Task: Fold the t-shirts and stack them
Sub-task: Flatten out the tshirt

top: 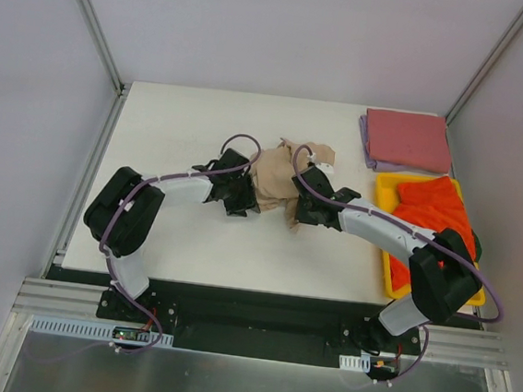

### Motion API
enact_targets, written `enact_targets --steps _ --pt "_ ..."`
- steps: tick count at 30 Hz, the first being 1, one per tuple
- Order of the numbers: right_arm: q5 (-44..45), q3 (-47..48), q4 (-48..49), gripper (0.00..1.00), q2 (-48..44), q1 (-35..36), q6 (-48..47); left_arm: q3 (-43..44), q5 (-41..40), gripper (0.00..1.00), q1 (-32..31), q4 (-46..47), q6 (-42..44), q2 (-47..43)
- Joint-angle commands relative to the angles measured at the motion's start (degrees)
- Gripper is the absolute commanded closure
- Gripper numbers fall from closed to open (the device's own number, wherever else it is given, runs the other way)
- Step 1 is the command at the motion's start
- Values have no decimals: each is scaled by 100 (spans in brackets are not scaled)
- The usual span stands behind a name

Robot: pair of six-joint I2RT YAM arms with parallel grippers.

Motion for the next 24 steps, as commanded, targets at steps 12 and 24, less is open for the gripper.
enact_targets --steps 12,24 --pt "-133 -82 97 100 -226 -18 66 424 -1271 71 -251 4 -548 612" --pt "507 374 -692 100 -910 -517 -504 117 -2595 100 -233 -373 294 -1246"
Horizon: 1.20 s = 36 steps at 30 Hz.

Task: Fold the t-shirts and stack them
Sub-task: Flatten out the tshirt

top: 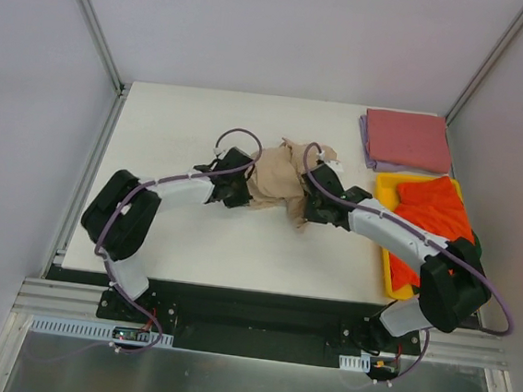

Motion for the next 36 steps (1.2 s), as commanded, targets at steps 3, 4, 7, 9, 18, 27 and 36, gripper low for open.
enact_targets --steps 3,4,7,9,18,27,36 --pt "953 743 -871 100 -1276 -786 -784 -290 -2256 100 200 -741 974 -2788" --pt "1094 857 -951 99 -1513 -953 -924 -290 -2432 100 323 -821 1070 -3149" --pt "1165 1147 -1048 100 -2164 -1436 -1329 -89 -2609 100 841 -1006 1361 -4186" --pt "1165 1384 -1031 100 -2577 -1683 -1566 174 -2793 100 1070 -1067 1597 -4741" --pt "718 3316 -1355 100 -3641 -1833 -2376 2292 -3488 100 1097 -1067 3012 -5745" --pt "445 3900 -1795 100 -4169 -1834 -2464 3033 -3981 100 1097 -1067 3823 -6096" --pt "235 2670 -1611 100 -2599 -2026 -1770 1505 -4088 100 1272 -1514 2911 -5088"
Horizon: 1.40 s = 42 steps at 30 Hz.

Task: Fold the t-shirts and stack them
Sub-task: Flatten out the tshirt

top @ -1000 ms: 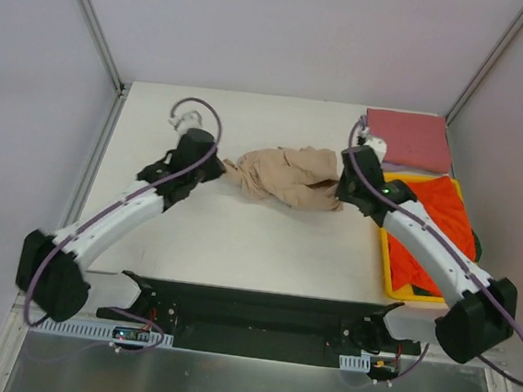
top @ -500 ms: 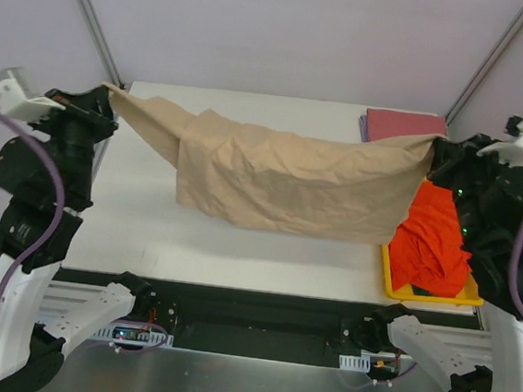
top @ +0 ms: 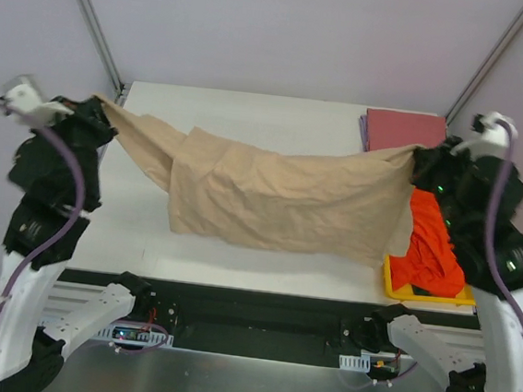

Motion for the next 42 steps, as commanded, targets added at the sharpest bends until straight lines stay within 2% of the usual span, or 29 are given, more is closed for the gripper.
enact_targets --steps 1,3,5,6,8,9,10,12,14,17,21,23,25,31,34,42 --pt "-303 -586 188 100 1590 -287 440 -946 255 100 415 -497 -699 1118" --pt "-489 -814 617 100 2319 -445 388 -1508 1369 100 1021 -550 -1279 1610" --pt "-594 -921 1092 99 3084 -524 283 -1975 2399 100 1357 -550 -1841 2189" --pt "-708 -712 1120 92 3688 -568 221 -2160 2681 100 1393 -516 -2035 2471" --pt "-735 -63 736 66 4525 -569 177 -2372 2982 100 1419 -524 -2282 3165" --pt "-779 236 351 46 4860 -525 125 -2433 3174 100 1437 -524 -2344 3403" --pt "-657 474 129 36 5046 -446 98 -2478 3324 100 1463 -533 -2449 3623" --pt "-350 477 153 26 5109 -61 -181 -2574 3554 100 1481 -498 -2643 3835" --pt "-200 267 363 21 4952 553 -455 -2715 3555 100 1481 -428 -2775 3889" --pt "-811 -364 950 18 4496 1388 -614 -2960 3432 100 1516 -392 -2898 3793" --pt "-2444 -1543 2733 15 4239 2636 -605 -3435 3659 100 1805 -156 -3004 3477" --pt "-2721 -1729 3324 15 4457 3278 -622 -3681 3782 100 2016 -24 -3039 3301" --pt "-2591 -1564 3633 15 4870 3771 -798 -3901 3975 100 2210 178 -3039 3195" --pt "-2292 -377 3379 22 6382 4607 -1115 -4288 4652 100 2632 442 -3022 3194" --pt "-2063 133 2941 27 6927 4827 -1141 -4367 4679 100 2676 478 -3031 3194" --pt "-1185 608 2430 37 7552 5144 -1361 -4420 4697 100 2808 504 -2995 3177"
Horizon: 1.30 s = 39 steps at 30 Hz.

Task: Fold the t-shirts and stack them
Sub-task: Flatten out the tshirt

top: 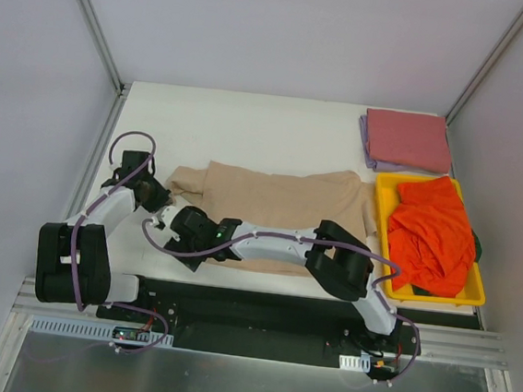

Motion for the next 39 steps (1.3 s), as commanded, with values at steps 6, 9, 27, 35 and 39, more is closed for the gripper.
enact_targets --steps 6,9,27,35,39 --pt "934 407 -568 50 301 89 25 -102 113 100 181 100 6 -146" --pt "925 565 -699 50 485 80 113 -110 87 100 181 100 -3 -145" --pt "1944 -751 -296 100 -2297 -1245 808 275 -597 100 225 -5 59 -918" --pt "1998 -1008 -638 100 -4390 -3942 62 1592 -1327 100 234 -225 128 -1130" --pt "2024 -430 -857 100 -5111 -4665 -465 2577 -1574 100 243 -304 365 -1279"
